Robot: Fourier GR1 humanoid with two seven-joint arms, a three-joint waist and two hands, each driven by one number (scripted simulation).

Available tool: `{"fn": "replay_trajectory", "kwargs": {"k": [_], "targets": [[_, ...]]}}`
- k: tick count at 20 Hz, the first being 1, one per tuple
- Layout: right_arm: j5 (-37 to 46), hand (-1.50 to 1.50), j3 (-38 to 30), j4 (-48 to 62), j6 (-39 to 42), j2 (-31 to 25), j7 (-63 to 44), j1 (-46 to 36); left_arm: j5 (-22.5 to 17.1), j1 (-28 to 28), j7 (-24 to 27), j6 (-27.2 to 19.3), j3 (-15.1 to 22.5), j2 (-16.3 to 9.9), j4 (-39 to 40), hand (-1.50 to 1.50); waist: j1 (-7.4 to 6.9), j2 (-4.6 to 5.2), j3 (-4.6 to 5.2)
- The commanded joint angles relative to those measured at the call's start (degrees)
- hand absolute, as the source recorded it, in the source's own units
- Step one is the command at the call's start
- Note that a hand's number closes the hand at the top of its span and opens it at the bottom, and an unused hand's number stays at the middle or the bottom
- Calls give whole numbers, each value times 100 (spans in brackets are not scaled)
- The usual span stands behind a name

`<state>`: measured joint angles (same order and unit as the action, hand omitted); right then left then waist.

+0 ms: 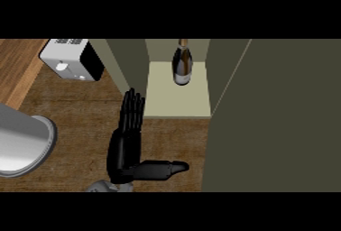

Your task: Pick up the wine, place it into the cabinet and close the cabinet

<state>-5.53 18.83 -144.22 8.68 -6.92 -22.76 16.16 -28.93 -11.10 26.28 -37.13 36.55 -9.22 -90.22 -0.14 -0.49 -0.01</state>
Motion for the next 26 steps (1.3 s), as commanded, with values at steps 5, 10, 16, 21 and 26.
{"fn": "replay_trajectory", "kwargs": {"k": [5,10,16,21,26], "targets": [[-670,150,589,-1047,999,-884,-471,461,137,958,230,-8,100,-348,-809,-150,43,5,0],[-413,150,1629,-1013,964,-743,-761,277,52,1669,233,300,-46,-1135,-1615,-150,-61,-4,9],[-57,150,2233,-1301,822,-631,-1150,-95,-108,2283,297,565,-356,-1663,-2122,-150,-50,-11,16],[442,150,2932,-568,414,-10,-1363,-593,-454,3016,671,1042,-888,-2101,-2454,-150,-109,-19,27],[442,150,3235,21,39,651,-1848,-1316,-835,3095,490,1249,-1384,-2326,-2724,-150,-148,1,33]]}}
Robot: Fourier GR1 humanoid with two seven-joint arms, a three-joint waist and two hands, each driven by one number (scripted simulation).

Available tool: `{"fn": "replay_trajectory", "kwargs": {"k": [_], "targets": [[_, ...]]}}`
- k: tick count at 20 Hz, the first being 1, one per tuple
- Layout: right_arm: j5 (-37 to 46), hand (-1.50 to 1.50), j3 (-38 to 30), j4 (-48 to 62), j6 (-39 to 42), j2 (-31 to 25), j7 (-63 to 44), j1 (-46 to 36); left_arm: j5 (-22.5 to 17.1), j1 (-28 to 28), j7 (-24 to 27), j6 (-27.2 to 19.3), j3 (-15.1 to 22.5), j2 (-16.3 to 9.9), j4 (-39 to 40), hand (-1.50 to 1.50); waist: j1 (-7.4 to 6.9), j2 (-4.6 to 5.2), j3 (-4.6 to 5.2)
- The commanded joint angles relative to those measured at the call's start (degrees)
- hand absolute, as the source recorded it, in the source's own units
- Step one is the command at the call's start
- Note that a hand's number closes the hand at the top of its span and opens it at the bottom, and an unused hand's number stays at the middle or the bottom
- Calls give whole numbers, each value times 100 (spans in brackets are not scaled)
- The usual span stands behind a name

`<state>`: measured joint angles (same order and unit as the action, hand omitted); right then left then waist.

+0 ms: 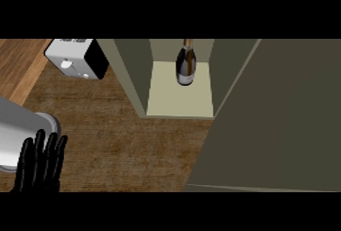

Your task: Pick up the wine, place it into the cabinet and close the cabinet

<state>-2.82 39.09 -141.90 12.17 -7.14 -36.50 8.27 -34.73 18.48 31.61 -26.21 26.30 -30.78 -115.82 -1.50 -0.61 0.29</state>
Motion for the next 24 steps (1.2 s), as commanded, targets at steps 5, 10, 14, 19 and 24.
{"fn": "replay_trajectory", "kwargs": {"k": [5,10,14,19,24], "targets": [[197,150,1402,384,-1028,690,-396,-1296,-614,651,169,791,-700,-469,-279,-150,-136,4,8],[103,150,1079,1052,-2176,700,-443,-2743,-967,748,153,1326,-1241,-772,-155,-150,-162,50,8],[-121,150,1071,1539,-2869,693,-437,-3704,-1204,849,204,1739,-1566,-878,67,-150,-154,48,10],[-729,150,447,2697,-3449,700,-368,-5029,-1451,958,169,2100,-1931,-1092,-87,-150,-340,67,8],[-1532,150,119,4196,-3697,709,22,-6528,-1735,892,121,2482,-2321,-1201,136,-150,-340,100,-1]]}}
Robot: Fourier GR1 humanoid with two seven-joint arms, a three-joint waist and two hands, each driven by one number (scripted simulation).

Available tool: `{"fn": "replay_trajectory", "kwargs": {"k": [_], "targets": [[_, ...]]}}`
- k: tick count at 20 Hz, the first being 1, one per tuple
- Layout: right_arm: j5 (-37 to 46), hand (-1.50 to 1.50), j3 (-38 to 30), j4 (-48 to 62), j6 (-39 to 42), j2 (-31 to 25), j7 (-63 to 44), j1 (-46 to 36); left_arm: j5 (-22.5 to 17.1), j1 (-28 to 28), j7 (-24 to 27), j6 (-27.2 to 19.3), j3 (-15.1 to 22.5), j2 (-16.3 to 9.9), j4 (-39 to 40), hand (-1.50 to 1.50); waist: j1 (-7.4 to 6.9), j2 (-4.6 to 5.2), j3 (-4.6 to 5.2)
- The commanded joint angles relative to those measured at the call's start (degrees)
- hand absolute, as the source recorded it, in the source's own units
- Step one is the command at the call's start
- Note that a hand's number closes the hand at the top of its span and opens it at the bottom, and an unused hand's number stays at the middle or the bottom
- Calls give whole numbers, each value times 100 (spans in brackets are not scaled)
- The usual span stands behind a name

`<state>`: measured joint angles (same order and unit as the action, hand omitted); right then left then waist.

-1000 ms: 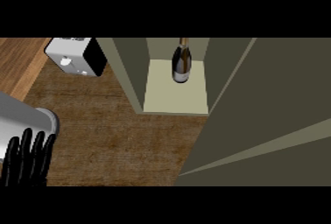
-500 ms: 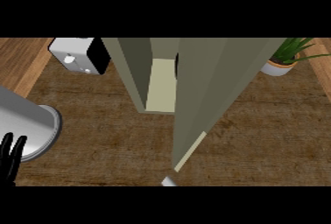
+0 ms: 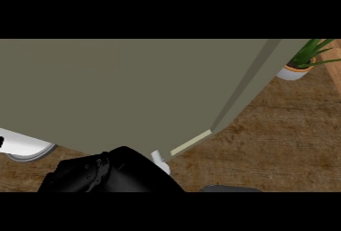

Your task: Pick up the wine, place it into the cabinet and close the cabinet

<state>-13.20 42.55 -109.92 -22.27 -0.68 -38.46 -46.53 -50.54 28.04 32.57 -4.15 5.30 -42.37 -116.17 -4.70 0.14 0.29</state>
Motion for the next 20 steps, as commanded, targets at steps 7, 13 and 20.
{"fn": "replay_trajectory", "kwargs": {"k": [7,13,20], "targets": [[-1616,150,-1180,3054,394,67,876,-2512,-555,21,-276,562,-810,-332,97,-150,-54,59,-13],[-3467,150,-1089,3743,2195,68,502,-2512,-630,-232,-380,537,-854,-321,124,-150,-101,134,-14],[-3298,150,-1613,5642,2331,68,1727,-3154,-758,-119,-507,741,-1241,-316,291,-150,83,66,-15]]}}
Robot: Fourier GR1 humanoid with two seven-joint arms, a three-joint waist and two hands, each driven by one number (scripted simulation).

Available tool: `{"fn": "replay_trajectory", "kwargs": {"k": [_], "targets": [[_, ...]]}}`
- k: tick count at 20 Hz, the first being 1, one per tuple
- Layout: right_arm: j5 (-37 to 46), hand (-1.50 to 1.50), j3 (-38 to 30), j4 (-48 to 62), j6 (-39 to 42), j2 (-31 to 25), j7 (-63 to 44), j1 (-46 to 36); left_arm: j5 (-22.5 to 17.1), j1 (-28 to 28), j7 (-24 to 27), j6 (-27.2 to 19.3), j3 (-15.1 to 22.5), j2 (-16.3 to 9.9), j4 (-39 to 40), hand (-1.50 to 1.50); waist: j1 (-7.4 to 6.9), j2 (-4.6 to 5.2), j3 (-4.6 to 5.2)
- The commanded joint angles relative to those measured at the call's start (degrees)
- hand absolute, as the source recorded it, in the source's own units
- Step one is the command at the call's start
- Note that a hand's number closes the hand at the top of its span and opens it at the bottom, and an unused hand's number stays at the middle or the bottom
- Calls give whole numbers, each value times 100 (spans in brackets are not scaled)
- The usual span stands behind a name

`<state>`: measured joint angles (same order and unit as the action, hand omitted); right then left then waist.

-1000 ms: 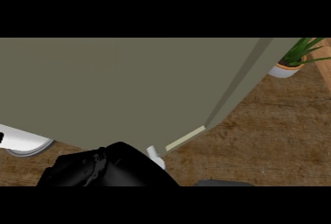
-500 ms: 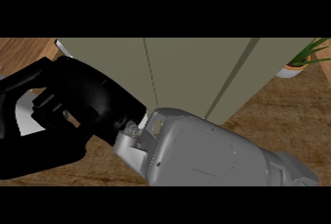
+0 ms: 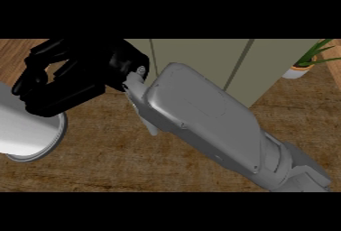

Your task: Pick up the wine, place it into the cabinet and close the cabinet

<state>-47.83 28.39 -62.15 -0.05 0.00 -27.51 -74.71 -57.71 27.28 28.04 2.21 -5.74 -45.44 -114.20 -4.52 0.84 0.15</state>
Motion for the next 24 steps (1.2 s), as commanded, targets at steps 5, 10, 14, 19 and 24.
{"fn": "replay_trajectory", "kwargs": {"k": [5,10,14,19,24], "targets": [[624,150,-581,1791,172,-150,1443,-311,-283,31,-274,87,-515,-110,21,-150,124,5,-9],[618,150,-675,1997,350,-673,1675,-141,-232,90,-251,295,-491,-92,32,-150,156,19,-8],[628,150,-579,2101,593,-774,1895,246,-321,-71,-381,237,-323,-70,-91,-150,299,69,-14],[551,150,-810,2191,497,-996,2083,194,-365,-110,-437,203,-248,-46,-292,-150,347,79,-18],[507,150,-671,2231,615,-856,2300,287,-333,-179,-575,110,206,87,-460,-150,506,138,-7]]}}
